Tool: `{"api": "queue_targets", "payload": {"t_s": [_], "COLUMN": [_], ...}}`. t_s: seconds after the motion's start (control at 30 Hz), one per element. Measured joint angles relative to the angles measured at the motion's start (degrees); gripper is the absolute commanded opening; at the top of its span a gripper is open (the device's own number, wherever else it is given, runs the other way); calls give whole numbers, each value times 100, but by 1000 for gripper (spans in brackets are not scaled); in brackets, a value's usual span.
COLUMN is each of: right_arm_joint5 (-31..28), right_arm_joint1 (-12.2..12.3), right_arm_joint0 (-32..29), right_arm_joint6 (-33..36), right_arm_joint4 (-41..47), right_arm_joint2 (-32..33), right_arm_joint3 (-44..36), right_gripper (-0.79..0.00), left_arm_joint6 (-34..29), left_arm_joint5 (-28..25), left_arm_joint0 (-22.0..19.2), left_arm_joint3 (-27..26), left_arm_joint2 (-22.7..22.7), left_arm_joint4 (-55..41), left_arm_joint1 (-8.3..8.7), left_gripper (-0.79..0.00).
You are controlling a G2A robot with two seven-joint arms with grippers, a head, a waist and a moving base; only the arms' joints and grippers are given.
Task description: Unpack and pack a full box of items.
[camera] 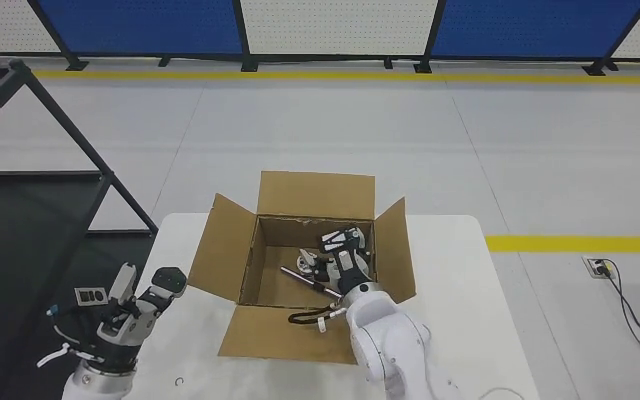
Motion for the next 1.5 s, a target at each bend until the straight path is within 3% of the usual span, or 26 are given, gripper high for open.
{"api": "queue_targets", "payload": {"t_s": [0.2, 0.57, 0.87, 1.03, 1.4, 1.5], "right_arm_joint5": [-355, -564, -421, -211, -214, -246], "right_arm_joint1": [50, 160, 253, 307, 310, 320], "right_arm_joint0": [-392, -1184, -1142, -1060, -1059, -1153], "right_arm_joint6": [156, 867, 1487, 1682, 1690, 1687], "right_arm_joint4": [419, 1870, 3343, 3908, 3899, 4090], "right_arm_joint2": [278, 1319, 2541, 3080, 3095, 3076], "right_arm_joint3": [-897, -2662, -2714, -2515, -2508, -2423], "right_gripper": [0, 0, 0, 0, 0, 0], "left_arm_joint6": [94, -109, -910, -1002, -1004, -976], "left_arm_joint5": [314, 997, 1949, 2142, 2146, 2471], "left_arm_joint0": [-164, -326, -577, -655, -647, -693], "left_arm_joint3": [-14, 109, 552, 681, 681, 699], "left_arm_joint2": [-64, -824, -1114, -1158, -1150, -1114], "left_arm_joint4": [-177, -199, -429, -263, -268, -213], "left_arm_joint1": [-3, 75, 182, 218, 217, 238], "left_gripper": [0, 0, 0, 0, 0, 0]}}
